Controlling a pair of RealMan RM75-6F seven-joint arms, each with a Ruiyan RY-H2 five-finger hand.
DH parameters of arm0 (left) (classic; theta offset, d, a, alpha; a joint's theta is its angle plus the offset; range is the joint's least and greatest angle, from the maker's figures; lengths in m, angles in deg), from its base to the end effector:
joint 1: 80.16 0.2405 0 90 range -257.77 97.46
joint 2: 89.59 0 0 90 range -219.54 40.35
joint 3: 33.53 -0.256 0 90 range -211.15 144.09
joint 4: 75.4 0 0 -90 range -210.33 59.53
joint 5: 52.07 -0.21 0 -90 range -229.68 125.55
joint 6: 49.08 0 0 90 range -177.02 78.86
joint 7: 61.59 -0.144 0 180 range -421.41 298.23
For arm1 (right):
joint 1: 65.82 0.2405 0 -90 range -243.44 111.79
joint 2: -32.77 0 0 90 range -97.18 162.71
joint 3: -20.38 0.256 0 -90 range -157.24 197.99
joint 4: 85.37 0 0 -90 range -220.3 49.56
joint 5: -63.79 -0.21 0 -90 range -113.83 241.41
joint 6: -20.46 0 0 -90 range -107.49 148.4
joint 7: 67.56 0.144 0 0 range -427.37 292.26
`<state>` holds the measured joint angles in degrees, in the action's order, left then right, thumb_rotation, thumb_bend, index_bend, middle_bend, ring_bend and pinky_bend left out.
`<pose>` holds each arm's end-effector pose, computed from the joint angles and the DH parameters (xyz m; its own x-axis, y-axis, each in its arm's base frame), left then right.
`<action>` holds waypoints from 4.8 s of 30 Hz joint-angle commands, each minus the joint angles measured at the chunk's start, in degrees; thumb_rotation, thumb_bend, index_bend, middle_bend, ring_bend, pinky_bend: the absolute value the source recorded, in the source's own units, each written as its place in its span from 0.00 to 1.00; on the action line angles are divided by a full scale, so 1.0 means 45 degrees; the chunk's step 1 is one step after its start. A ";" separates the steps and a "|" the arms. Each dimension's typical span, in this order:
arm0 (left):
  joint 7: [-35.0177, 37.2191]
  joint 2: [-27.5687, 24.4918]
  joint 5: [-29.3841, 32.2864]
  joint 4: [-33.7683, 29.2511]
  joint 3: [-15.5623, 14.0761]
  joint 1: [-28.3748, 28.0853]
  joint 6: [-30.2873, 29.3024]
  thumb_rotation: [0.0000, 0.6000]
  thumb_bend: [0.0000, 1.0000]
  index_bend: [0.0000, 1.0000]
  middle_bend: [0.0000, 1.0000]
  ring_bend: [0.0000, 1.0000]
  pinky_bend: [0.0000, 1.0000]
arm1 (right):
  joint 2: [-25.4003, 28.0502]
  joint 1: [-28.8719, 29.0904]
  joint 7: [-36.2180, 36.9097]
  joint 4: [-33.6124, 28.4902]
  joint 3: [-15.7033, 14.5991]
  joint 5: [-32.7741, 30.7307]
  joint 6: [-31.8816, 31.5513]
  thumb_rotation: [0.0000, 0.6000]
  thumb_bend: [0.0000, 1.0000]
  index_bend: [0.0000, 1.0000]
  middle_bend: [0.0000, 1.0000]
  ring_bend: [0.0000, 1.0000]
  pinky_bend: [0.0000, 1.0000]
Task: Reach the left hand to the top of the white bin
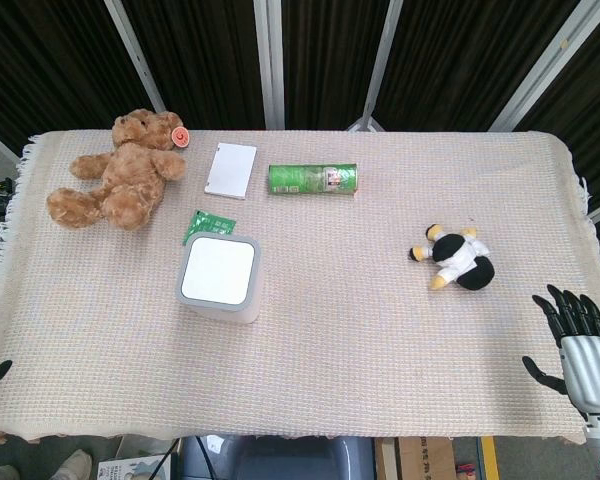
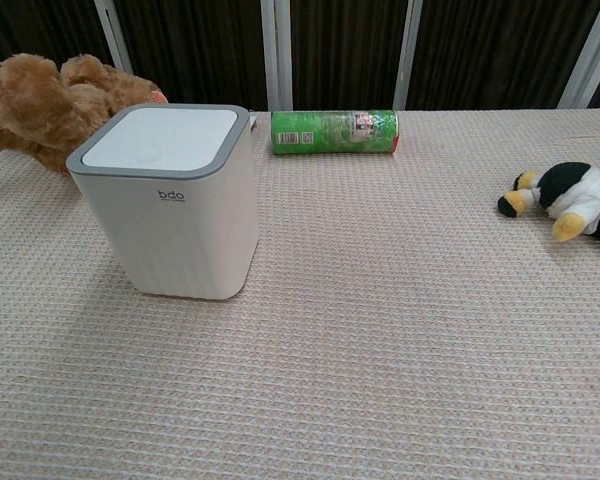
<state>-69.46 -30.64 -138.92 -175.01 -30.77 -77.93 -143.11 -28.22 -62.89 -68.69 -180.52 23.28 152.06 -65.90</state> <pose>-0.3018 0.1412 0.1955 0.4938 -0.0908 0.8648 0.8687 0.0964 -0.4859 -0.3045 -0.1703 0.1726 0.4210 0.0079 0.9070 -0.9068 -0.0210 0.4211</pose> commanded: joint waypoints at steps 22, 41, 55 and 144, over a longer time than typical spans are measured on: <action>-0.0216 0.0069 0.0200 -0.0089 0.0071 -0.0078 0.0177 1.00 0.15 0.12 0.11 0.02 0.11 | 0.0226 -0.0077 0.0345 -0.0029 -0.0061 -0.0113 0.0045 1.00 0.22 0.15 0.06 0.02 0.00; 0.0728 -0.0913 -0.0879 0.0622 0.0710 -0.1699 0.1438 1.00 0.57 0.12 0.75 0.72 0.77 | 0.0235 -0.0145 0.0212 -0.0244 -0.0089 -0.0036 -0.0081 1.00 0.22 0.15 0.06 0.02 0.00; 0.0017 -0.3476 -0.0362 -0.2749 0.1183 -0.4733 0.6405 1.00 0.84 0.26 0.86 0.84 0.83 | -0.0057 0.0056 -0.0344 -0.0177 -0.0084 -0.0223 0.0351 1.00 0.22 0.15 0.06 0.02 0.00; -0.1130 -0.0220 0.0955 -0.0959 -0.2007 -0.1192 -0.1093 1.00 0.09 0.14 0.07 0.02 0.15 | -0.0128 0.0397 0.0452 0.0369 -0.0281 0.0639 0.0435 1.00 0.19 0.15 0.06 0.00 0.00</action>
<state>-76.19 -32.56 -135.64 -181.46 -39.99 -84.45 -148.81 -28.88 -61.08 -66.57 -178.96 22.10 154.77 -63.79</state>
